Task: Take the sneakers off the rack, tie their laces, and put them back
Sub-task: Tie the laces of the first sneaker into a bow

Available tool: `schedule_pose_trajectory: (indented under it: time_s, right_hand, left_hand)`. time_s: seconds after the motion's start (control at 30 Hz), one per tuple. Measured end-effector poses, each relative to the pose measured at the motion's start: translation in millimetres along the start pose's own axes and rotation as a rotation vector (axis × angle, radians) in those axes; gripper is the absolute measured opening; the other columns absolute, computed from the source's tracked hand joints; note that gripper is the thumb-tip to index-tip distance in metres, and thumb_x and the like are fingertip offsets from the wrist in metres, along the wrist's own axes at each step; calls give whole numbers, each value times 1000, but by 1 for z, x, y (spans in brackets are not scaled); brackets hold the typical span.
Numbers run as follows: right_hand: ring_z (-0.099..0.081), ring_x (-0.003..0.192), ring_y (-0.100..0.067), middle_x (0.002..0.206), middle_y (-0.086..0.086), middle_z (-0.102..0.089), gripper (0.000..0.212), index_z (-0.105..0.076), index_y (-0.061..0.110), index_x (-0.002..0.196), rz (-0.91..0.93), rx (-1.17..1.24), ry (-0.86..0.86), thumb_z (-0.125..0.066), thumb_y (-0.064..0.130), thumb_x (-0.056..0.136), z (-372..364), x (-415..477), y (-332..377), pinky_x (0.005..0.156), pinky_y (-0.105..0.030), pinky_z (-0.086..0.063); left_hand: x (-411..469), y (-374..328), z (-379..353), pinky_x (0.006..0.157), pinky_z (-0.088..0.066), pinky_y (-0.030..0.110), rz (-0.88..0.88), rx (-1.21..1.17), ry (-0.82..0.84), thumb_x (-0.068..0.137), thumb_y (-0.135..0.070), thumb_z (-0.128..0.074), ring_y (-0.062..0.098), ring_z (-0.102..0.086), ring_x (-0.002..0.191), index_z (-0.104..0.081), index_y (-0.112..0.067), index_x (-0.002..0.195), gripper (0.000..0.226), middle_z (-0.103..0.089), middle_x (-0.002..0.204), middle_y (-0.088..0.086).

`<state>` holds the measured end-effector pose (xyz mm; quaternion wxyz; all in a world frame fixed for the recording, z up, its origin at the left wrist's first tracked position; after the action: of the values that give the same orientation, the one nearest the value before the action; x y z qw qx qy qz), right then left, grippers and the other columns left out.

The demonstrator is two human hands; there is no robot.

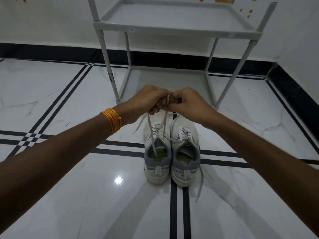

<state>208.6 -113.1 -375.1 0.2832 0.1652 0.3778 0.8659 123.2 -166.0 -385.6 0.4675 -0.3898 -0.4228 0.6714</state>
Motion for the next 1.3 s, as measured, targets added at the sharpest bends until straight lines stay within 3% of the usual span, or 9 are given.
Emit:
schedule_pose_trajectory:
  time_s: [0.17,0.27,0.5,0.6,0.73,0.83,0.93,1.07,1.3]
  right_hand:
    - [-51,53,-9,62,-2,-60,18,-67,2,84,-6,222,-52,-63,19,90,30,-1,17,49,-19,-39]
    - [-56,59,-14,67,-1,-62,19,-64,7,84,57,360,8,-56,20,95,30,0,43,49,-19,-43]
    - [-61,67,-14,74,-3,-65,17,-63,11,85,-24,810,-160,-53,19,96,50,18,40,56,-24,-50]
    - [-63,66,-14,74,-5,-65,15,-65,8,87,-175,1043,-238,-54,14,94,46,21,5,59,-22,-54]
    - [-64,67,-18,76,-12,-61,11,-60,-1,87,-426,1411,-300,-52,2,94,23,18,-43,55,-19,-57]
    - [-68,71,-23,86,-19,-62,8,-57,-5,95,-643,1298,-221,-49,-4,94,-5,9,-71,57,-25,-61]
    - [-74,68,-27,92,-26,-66,15,-53,-6,107,-708,984,-77,-52,1,94,-25,-4,-79,63,-30,-63]
    - [-72,73,-25,87,-16,-66,23,-56,-1,112,-438,643,-143,-54,14,95,-7,-6,-55,59,-28,-60]
    - [-74,73,-24,94,-12,-73,35,-54,7,112,-326,585,124,-63,34,91,-31,-16,-21,53,-27,-53]
  left_hand:
    - [-3,12,7,68,-46,32,35,-163,39,89,-28,-54,17,-56,67,-67,-7,89,25,-60,77,9]
    - [-1,13,-4,85,-51,30,-10,33,120,82,-19,-67,17,-65,94,-70,-13,104,22,-70,102,7]
    - [-8,-15,-3,54,-41,18,-409,493,-317,69,7,-66,5,-49,57,-54,-14,76,26,-54,66,-7]
    - [-24,-29,-3,49,-42,30,-576,662,-496,76,6,-62,19,-48,56,-48,-9,87,24,-53,68,4]
    - [-31,-29,-5,55,-52,26,-612,656,-446,81,-17,-76,17,-58,61,-49,-10,104,36,-62,79,5]
    - [-32,-30,-10,54,-48,31,-680,774,-418,87,-25,-69,16,-53,55,-62,-9,82,18,-63,66,2]
    - [-18,-13,-3,53,-52,33,-465,617,-370,87,-23,-63,19,-60,49,-67,-6,67,26,-64,55,5]
    - [-3,20,12,49,-45,24,-61,51,-290,85,-17,-60,14,-59,47,-67,-4,63,27,-65,56,10]
    - [-2,21,17,50,-47,25,-15,-138,-261,94,-27,-49,17,-64,53,-69,-5,72,37,-70,59,7]
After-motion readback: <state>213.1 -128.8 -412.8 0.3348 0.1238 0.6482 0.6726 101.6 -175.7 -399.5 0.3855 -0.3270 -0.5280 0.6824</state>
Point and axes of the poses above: each hand's wrist, its own x-axis towards the middle knuckle, its own z-axis out of the back of the hand, y = z × x, the point moved 10 cm from there along x, towards the middle knuckle
